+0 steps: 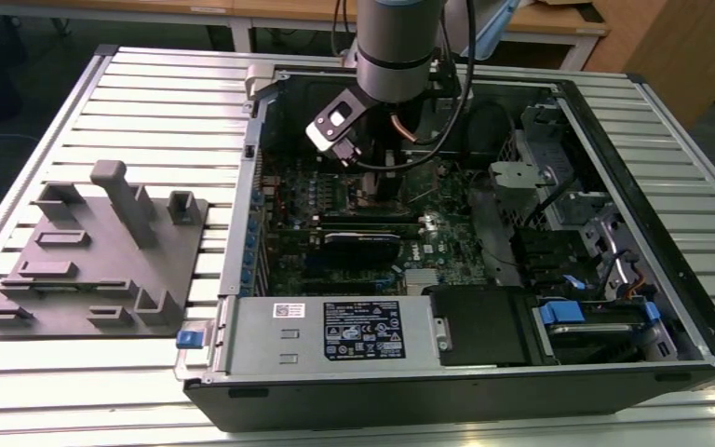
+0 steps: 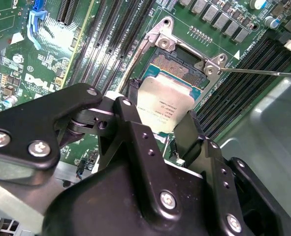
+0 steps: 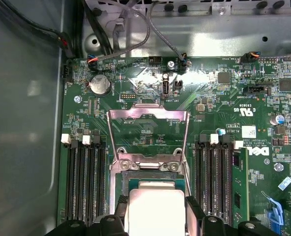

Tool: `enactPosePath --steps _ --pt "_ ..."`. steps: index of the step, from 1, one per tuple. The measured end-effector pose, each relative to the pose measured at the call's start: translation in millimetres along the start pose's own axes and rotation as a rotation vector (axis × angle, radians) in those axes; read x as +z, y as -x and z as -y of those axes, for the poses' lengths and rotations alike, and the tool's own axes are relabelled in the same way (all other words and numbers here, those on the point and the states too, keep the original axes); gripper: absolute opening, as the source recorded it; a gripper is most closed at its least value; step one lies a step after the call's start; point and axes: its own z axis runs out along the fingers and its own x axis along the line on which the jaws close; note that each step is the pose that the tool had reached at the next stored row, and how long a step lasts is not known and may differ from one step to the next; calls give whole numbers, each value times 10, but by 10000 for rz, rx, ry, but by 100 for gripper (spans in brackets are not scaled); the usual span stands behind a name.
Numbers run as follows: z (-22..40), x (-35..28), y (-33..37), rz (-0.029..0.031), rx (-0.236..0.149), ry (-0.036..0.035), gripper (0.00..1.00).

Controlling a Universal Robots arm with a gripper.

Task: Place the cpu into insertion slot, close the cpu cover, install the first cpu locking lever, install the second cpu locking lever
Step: 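Place the cpu into insertion slot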

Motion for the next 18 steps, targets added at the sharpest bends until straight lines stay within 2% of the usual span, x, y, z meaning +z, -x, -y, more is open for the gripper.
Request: enactPosePath --steps 18 --pt "2 46 -19 -9 3 -2 54"
